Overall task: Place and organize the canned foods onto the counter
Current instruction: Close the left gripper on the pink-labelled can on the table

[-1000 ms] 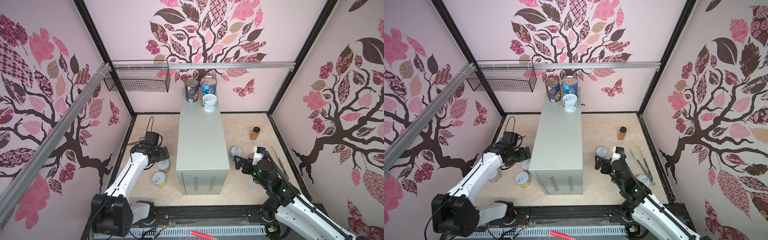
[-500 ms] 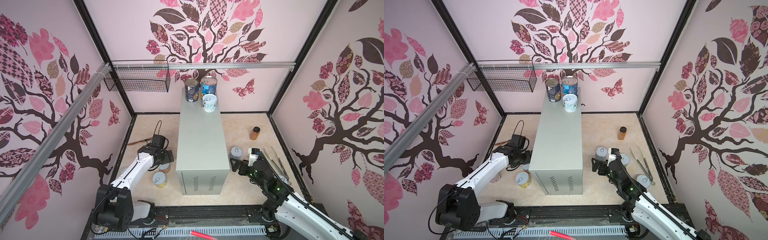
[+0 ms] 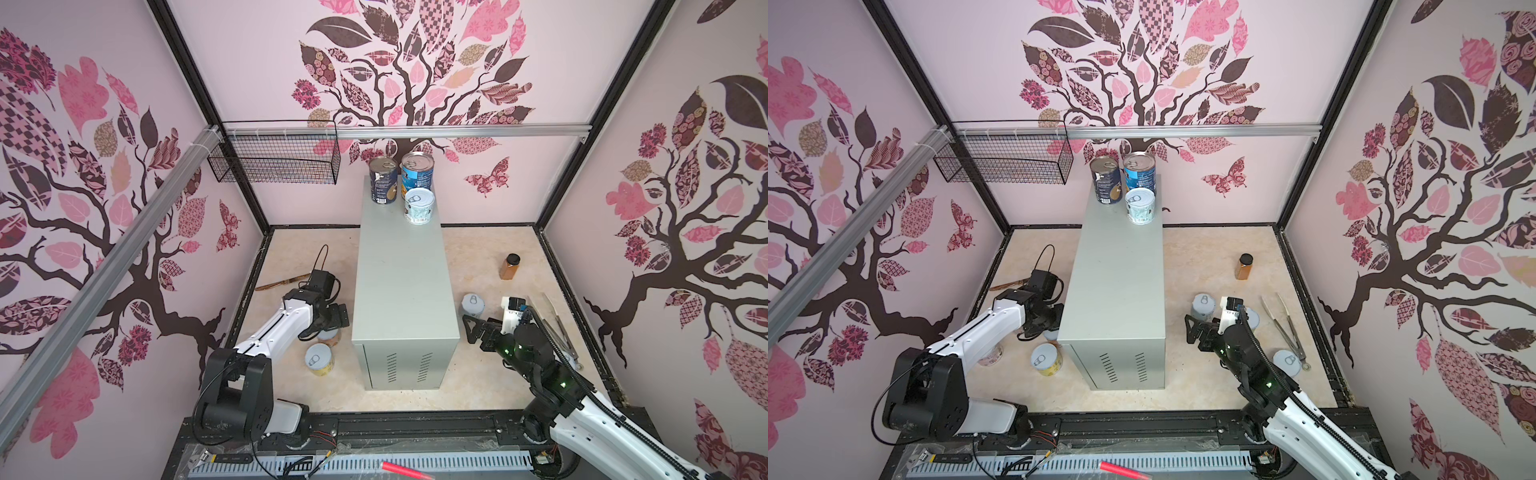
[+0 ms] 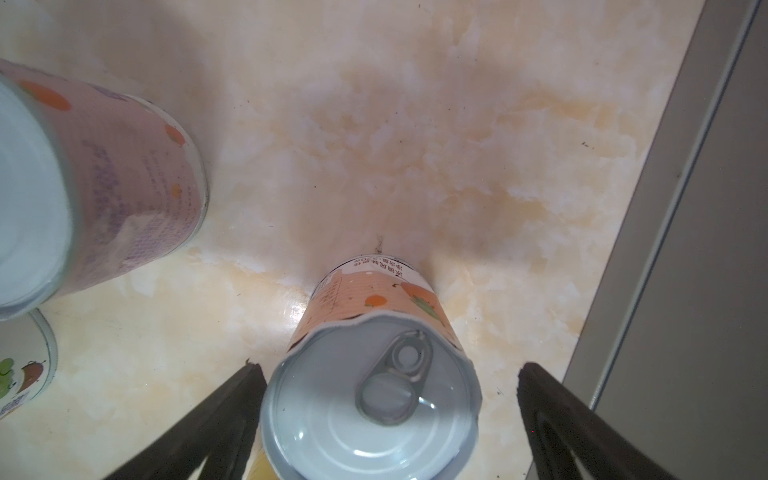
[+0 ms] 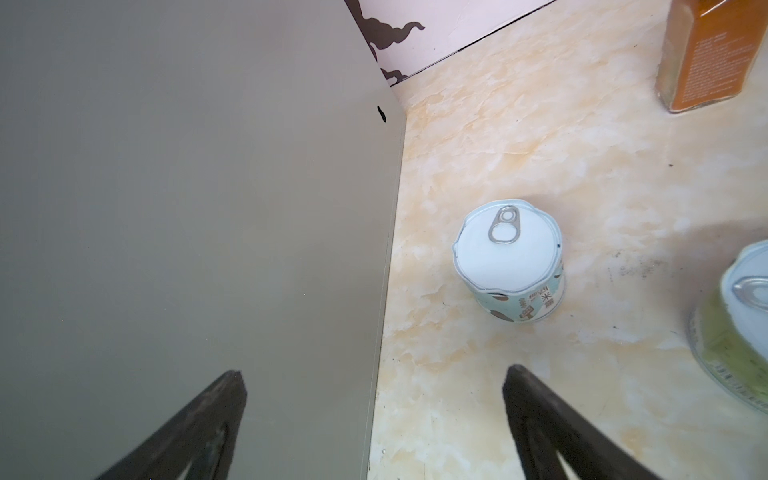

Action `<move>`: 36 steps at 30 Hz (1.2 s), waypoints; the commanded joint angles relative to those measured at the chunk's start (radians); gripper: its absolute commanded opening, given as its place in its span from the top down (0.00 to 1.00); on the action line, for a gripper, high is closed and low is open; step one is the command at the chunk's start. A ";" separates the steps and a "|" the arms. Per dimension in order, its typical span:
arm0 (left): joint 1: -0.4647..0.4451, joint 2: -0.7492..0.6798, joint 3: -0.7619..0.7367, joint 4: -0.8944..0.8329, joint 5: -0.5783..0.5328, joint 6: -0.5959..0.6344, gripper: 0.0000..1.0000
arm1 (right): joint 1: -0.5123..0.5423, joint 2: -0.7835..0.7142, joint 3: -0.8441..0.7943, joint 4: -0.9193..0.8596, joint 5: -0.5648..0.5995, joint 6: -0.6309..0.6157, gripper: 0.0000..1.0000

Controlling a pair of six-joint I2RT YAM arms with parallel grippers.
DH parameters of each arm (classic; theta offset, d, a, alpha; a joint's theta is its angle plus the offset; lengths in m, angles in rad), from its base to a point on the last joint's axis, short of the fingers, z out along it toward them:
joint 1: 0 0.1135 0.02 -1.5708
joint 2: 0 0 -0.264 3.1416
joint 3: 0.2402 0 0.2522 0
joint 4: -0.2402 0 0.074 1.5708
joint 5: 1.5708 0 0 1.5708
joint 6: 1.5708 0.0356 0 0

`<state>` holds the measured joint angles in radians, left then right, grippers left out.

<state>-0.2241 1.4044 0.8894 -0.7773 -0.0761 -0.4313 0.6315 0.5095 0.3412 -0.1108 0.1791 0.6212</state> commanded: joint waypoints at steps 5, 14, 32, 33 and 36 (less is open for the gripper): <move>-0.044 0.003 -0.097 0.086 -0.053 -0.111 0.02 | -0.005 -0.011 -0.011 0.020 -0.027 -0.005 0.00; -0.046 -0.037 -0.212 0.238 -0.073 -0.185 0.02 | -0.005 0.021 -0.025 0.043 -0.070 0.003 0.00; -0.066 0.099 -0.147 0.200 -0.108 -0.202 0.11 | -0.005 -0.006 -0.033 0.040 -0.057 -0.001 0.00; -0.066 0.095 -0.148 0.202 -0.112 -0.200 0.12 | -0.004 -0.007 -0.033 0.039 -0.057 -0.001 0.00; -0.067 0.080 -0.155 0.207 -0.114 -0.202 0.16 | -0.005 -0.007 -0.034 0.042 -0.062 -0.001 0.00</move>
<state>-0.2871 1.4841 0.7254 -0.5594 -0.1810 -0.6285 0.6315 0.5095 0.3164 -0.0780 0.1154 0.6250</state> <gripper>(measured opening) 0.847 0.999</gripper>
